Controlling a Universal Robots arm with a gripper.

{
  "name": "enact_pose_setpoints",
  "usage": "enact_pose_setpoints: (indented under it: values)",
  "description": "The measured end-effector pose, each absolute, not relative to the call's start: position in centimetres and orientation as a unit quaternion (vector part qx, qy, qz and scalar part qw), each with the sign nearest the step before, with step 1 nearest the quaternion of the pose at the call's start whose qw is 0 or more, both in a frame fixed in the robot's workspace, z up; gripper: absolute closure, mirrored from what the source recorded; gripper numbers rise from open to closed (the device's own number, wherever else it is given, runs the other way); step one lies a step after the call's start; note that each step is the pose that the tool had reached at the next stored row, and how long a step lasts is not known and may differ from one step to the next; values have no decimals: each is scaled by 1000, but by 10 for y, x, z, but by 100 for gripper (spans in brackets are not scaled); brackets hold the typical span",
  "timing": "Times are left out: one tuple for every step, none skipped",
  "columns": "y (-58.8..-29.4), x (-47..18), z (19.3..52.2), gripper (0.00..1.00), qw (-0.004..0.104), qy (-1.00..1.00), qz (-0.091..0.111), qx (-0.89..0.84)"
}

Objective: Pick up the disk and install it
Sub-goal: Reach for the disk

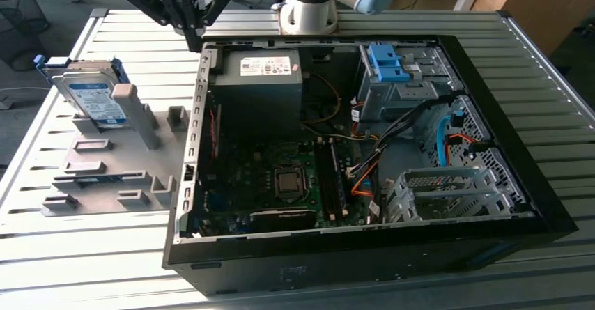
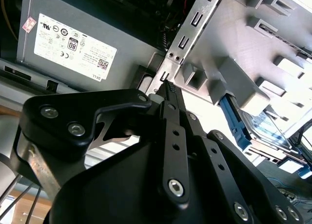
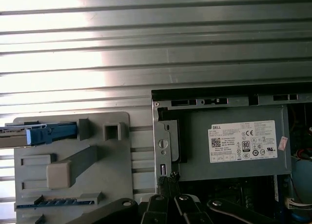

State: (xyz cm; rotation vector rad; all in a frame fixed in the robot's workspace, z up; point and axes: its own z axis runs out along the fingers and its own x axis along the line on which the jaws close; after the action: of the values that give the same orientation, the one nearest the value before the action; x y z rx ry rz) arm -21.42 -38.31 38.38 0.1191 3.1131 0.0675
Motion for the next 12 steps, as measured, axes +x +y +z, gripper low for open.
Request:
enact_pose_setpoints:
  values:
    - [-383, -214, 384, 89, 13, 999, 22, 38]
    - [-383, -215, 384, 89, 13, 999, 22, 38]
    - [-383, -215, 384, 89, 13, 999, 22, 38]
    - [-383, -215, 384, 89, 13, 999, 22, 38]
    - [-383, -215, 384, 89, 13, 999, 22, 38]
    - [-383, -216, 384, 89, 13, 999, 22, 38]
    - [-383, -216, 383, 89, 13, 999, 22, 38]
    - [-383, -216, 383, 89, 13, 999, 22, 38]
    - [-383, -216, 383, 89, 13, 999, 22, 38]
    - [-383, -217, 383, 89, 13, 999, 22, 38]
    - [-383, -217, 383, 89, 13, 999, 22, 38]
    - [-383, -217, 383, 89, 13, 999, 22, 38]
